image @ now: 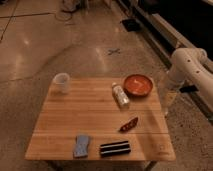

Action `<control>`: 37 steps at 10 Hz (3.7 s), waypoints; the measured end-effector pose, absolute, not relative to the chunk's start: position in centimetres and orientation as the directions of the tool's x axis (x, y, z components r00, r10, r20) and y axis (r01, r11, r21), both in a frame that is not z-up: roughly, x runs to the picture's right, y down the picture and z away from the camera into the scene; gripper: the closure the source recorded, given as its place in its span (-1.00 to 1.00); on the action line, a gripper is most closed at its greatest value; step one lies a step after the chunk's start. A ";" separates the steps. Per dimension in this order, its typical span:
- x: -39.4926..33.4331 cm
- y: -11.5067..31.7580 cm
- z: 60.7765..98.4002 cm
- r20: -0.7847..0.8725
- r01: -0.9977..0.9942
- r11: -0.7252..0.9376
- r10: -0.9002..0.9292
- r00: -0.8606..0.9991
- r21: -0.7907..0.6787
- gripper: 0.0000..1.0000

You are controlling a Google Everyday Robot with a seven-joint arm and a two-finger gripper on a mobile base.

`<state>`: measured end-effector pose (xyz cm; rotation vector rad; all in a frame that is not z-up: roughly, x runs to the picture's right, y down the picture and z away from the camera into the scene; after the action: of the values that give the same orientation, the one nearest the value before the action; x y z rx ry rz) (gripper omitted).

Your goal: Place the pepper in the ceramic cup

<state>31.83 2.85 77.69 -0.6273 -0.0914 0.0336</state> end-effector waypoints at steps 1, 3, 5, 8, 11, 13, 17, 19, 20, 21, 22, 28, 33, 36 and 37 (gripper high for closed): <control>31.8 2.8 77.7 0.075 -0.004 0.809 0.059 0.995 -0.588 -0.60; 31.8 2.9 77.7 0.075 -0.004 0.809 0.059 0.995 -0.588 -0.60; 31.8 2.8 77.7 0.076 -0.004 0.809 0.059 0.995 -0.588 -0.60; 31.8 2.8 77.7 0.075 -0.004 0.809 0.059 0.995 -0.588 -0.60; 31.8 2.8 77.7 0.075 -0.004 0.809 0.059 0.995 -0.587 -0.60; 31.8 2.8 77.7 0.075 -0.004 0.809 0.059 0.995 -0.587 -0.60; 31.8 2.8 77.7 0.075 -0.004 0.809 0.059 0.995 -0.588 -0.60; 31.8 2.8 77.7 0.075 -0.004 0.809 0.059 0.995 -0.587 -0.60; 31.8 2.9 77.7 0.076 -0.002 0.809 0.058 0.995 -0.588 -0.60; 31.9 2.9 77.8 0.077 0.005 0.813 0.049 0.996 -0.582 -0.60; 31.7 3.3 78.0 0.087 0.025 0.822 0.030 0.996 -0.569 -0.60; 24.0 13.0 80.5 0.311 0.346 0.813 -0.215 0.926 -0.467 -0.60; 20.4 17.5 82.3 0.388 0.500 0.727 -0.338 0.857 -0.470 -0.60; 18.1 17.8 83.1 0.407 0.547 0.703 -0.382 0.830 -0.455 -0.60; 17.5 18.2 83.4 0.410 0.562 0.690 -0.398 0.821 -0.456 -0.59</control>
<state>17.47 18.17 83.43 -0.6023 -0.2909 -0.5453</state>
